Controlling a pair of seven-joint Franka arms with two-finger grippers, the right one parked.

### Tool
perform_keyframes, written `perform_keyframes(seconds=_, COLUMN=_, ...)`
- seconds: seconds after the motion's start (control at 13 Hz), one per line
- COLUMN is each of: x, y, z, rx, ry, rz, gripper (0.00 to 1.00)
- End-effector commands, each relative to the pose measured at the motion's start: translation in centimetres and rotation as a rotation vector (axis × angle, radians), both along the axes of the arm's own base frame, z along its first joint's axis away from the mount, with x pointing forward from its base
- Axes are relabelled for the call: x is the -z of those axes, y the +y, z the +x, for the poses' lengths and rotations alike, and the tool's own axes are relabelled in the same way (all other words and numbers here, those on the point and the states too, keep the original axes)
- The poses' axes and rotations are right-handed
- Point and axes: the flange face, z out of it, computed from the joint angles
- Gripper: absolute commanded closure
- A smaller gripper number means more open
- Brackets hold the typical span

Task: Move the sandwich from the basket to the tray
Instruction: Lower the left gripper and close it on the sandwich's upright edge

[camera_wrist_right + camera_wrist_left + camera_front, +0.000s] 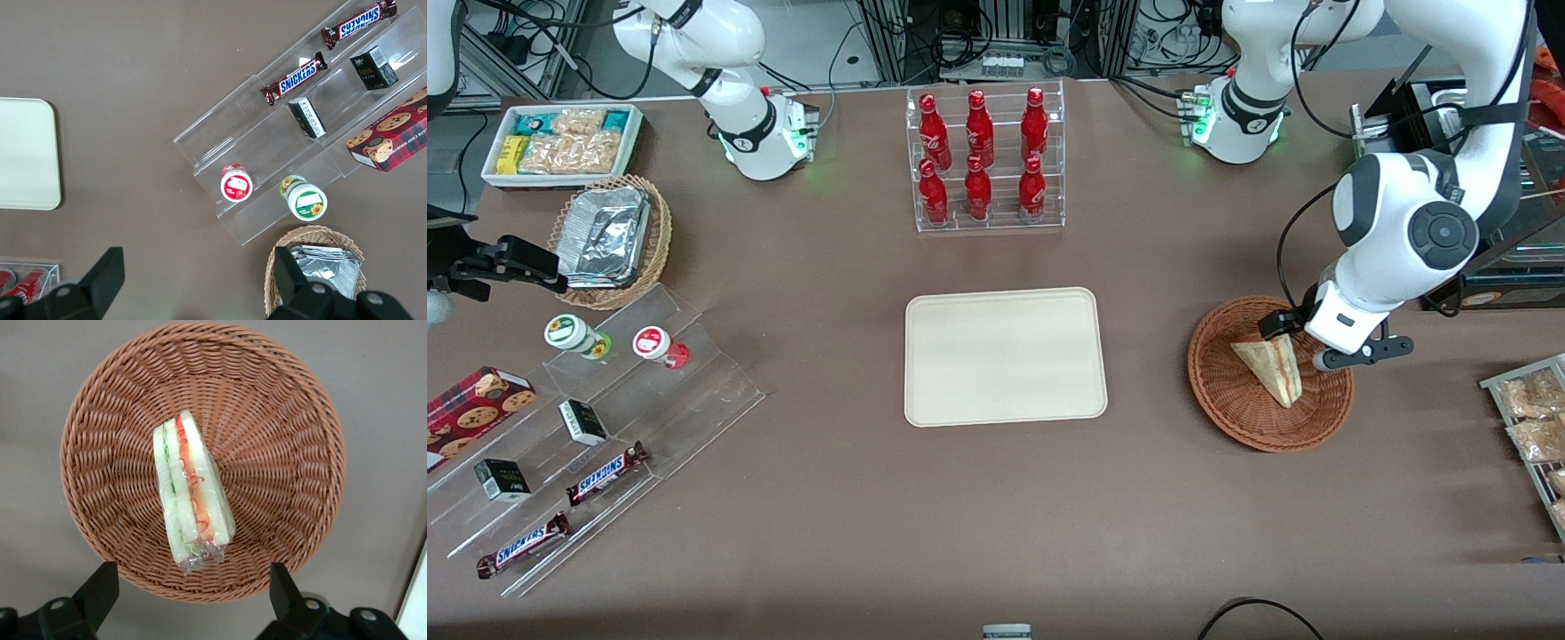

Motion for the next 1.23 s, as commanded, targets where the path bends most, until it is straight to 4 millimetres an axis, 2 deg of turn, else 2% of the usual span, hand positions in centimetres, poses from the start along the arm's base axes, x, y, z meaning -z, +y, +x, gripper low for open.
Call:
perform_keyframes(seconds=0.0, x=1.3, y=-0.9, z=0.1, rx=-0.143, ry=-0.014, rz=0.013, gripper=0.00)
perform_keyframes(seconds=0.23, x=3.0, y=-1.7, z=0.3, rx=-0.250, ry=-0.027, rz=0.022, gripper=0.00)
perform_keyframes(seconds=0.69, x=4.4, y=-1.6, z=0.2, rx=-0.207, ry=-0.029, rz=0.057, gripper=0.00)
perform_keyframes(seconds=0.92, x=4.8, y=-0.9, z=0.1, rx=-0.205, ry=-0.031, rz=0.057, gripper=0.00)
perform_keyframes(seconds=1.15, x=6.4, y=-0.7, z=-0.2, rx=-0.207, ry=-0.046, rz=0.051, gripper=0.00)
